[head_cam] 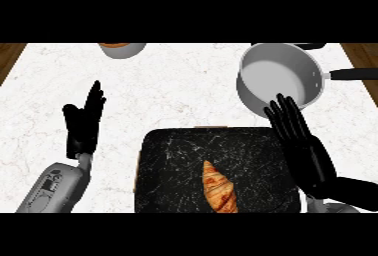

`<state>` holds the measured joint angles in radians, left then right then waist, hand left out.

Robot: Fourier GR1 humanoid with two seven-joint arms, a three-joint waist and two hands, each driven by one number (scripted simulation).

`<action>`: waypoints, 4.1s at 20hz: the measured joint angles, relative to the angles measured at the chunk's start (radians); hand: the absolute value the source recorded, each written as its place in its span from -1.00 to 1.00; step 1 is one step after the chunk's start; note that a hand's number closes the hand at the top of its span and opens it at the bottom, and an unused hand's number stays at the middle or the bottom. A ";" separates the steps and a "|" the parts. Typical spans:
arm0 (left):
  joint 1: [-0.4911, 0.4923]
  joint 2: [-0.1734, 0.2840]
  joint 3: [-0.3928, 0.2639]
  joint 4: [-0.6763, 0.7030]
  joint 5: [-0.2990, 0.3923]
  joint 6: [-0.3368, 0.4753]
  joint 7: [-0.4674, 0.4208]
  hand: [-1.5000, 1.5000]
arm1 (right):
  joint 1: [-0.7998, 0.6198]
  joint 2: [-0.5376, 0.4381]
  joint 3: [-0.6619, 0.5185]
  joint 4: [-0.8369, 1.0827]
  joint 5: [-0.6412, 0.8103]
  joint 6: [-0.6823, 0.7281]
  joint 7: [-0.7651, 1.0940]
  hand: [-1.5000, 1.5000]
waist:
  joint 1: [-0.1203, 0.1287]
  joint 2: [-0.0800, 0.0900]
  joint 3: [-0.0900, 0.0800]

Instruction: Pick the croissant from the tray and place it in the pot

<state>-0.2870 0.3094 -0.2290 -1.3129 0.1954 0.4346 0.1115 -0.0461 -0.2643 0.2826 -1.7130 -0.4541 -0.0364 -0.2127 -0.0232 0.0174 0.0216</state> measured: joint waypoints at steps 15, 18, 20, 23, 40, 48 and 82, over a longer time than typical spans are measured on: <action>0.124 0.207 0.031 0.078 -0.051 -0.051 0.108 0.00 | 0.008 -0.138 0.173 -0.007 0.949 -0.559 0.062 -1.00 | -0.011 -0.047 -0.032; 0.139 0.231 0.042 0.066 -0.041 -0.067 0.128 0.00 | 0.064 -0.104 0.240 -0.017 1.157 -0.642 0.124 -1.00 | -0.015 -0.047 -0.031; 0.142 0.246 0.053 0.063 -0.034 -0.071 0.140 0.00 | 0.105 -0.086 0.273 -0.020 1.283 -0.651 0.188 -1.00 | -0.023 -0.047 -0.032; 0.156 0.258 0.061 0.055 -0.031 -0.070 0.153 0.00 | 0.170 -0.076 0.290 -0.024 1.454 -0.625 0.294 -1.00 | -0.040 -0.049 -0.035; 0.176 0.274 0.059 -0.015 -0.025 -0.088 0.184 0.00 | 0.395 0.199 0.570 -0.144 2.158 0.095 0.987 -1.00 | -0.007 -0.030 -0.032; 0.173 0.259 0.055 -0.034 -0.037 -0.101 0.185 0.00 | 0.307 0.189 0.738 -0.144 2.178 0.302 1.264 -1.00 | 0.020 -0.018 -0.025; 0.183 0.221 0.105 -0.114 -0.114 -0.136 0.269 0.00 | -0.028 0.246 0.623 0.112 1.841 0.300 1.368 -1.00 | 0.029 -0.017 -0.022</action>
<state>-0.1040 0.5309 -0.1242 -1.4265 0.0809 0.2988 0.3808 -0.0740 -0.0185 0.9057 -1.6007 1.3868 0.2638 1.1555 0.0057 0.0007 0.0000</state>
